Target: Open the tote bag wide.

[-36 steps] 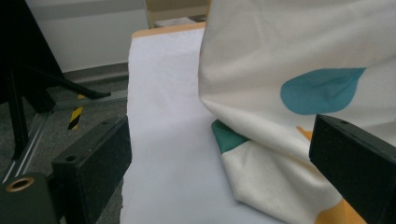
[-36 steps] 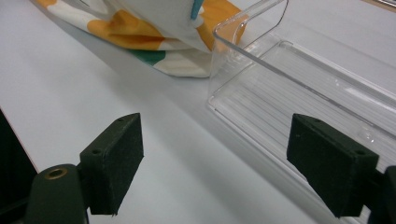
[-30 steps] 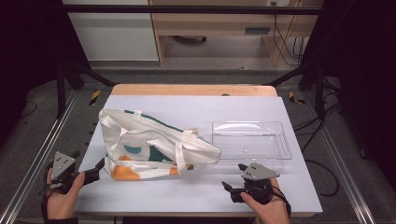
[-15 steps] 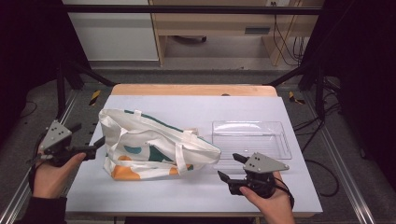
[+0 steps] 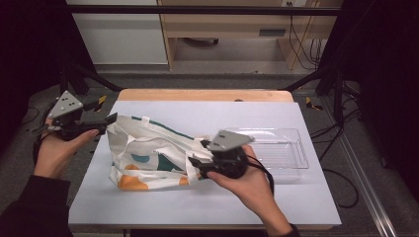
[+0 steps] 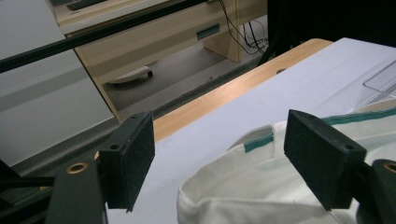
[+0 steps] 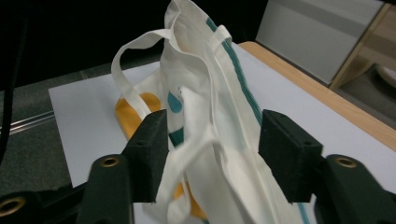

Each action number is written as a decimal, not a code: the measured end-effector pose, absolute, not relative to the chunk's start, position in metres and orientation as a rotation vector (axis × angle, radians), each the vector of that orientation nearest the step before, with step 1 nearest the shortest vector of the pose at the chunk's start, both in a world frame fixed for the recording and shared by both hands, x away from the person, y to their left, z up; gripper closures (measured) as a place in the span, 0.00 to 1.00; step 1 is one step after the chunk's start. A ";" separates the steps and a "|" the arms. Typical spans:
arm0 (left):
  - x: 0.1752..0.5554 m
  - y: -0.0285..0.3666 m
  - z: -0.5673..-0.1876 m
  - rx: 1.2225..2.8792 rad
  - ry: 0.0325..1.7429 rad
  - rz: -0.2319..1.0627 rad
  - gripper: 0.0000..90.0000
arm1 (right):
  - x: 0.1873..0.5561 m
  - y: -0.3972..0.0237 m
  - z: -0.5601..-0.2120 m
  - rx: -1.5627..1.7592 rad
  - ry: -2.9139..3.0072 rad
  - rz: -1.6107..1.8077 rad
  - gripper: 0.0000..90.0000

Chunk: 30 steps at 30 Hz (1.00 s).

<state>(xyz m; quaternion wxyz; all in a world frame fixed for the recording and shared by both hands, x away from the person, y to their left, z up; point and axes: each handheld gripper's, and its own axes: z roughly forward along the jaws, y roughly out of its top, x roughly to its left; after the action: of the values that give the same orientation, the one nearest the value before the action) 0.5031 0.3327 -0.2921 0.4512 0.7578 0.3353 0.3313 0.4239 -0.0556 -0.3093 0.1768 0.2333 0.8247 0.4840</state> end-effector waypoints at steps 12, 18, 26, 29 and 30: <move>0.531 0.336 -0.298 1.938 0.838 0.751 0.39 | 0.481 0.015 -0.328 0.715 2.577 1.164 0.69; 0.532 0.334 -0.298 2.015 0.813 0.734 0.46 | 0.469 0.017 -0.337 0.670 2.565 1.180 0.96; 0.529 0.319 -0.302 2.156 0.731 0.680 0.46 | 0.438 0.008 -0.346 0.601 2.544 1.268 0.98; 0.528 0.316 -0.302 2.176 0.736 0.644 0.45 | 0.427 0.008 -0.351 0.571 2.566 1.278 0.99; 0.528 0.316 -0.301 2.174 0.735 0.632 0.46 | 0.423 0.009 -0.352 0.559 2.567 1.280 0.99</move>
<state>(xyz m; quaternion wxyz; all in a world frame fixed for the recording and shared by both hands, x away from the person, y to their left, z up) 0.5283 0.3161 -0.3012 0.3716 0.8478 0.2867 0.2467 0.4232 0.0088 -0.3520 0.1091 0.1902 0.8731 0.4354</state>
